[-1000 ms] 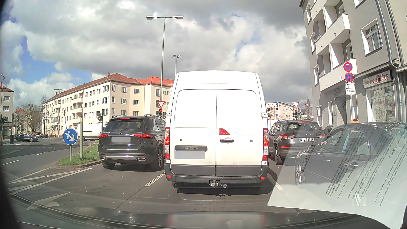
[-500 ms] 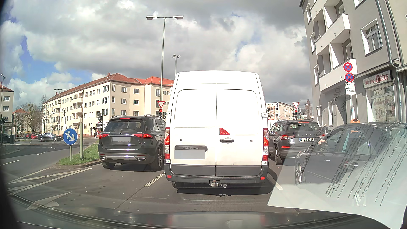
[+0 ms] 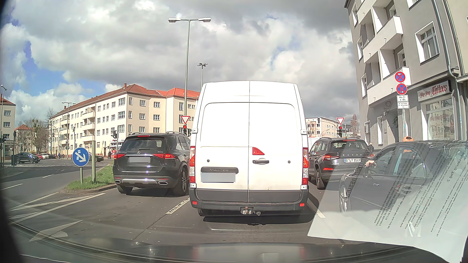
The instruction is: Follow the waypoints while adhering to traffic rules and regulations
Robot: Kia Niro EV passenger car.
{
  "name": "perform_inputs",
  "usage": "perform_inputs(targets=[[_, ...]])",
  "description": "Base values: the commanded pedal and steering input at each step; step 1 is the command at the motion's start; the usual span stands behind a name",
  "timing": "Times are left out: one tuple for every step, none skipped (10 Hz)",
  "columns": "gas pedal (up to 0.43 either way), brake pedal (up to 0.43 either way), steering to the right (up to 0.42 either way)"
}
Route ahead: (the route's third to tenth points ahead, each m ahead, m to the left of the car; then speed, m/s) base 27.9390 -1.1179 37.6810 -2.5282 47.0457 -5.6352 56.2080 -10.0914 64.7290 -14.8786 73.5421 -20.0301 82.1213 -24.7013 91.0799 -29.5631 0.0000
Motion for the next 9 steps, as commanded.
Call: perform_inputs(targets=[[0.0,0.39,-0.014],[0.0,0.39,-0.014],[0.0,0.39,-0.014],[0.0,0.39,-0.014],[0.0,0.39,-0.014],[0.0,0.39,-0.014],[0.0,0.39,-0.014],[0.0,0.39,-0.014],[0.0,0.39,-0.014]])
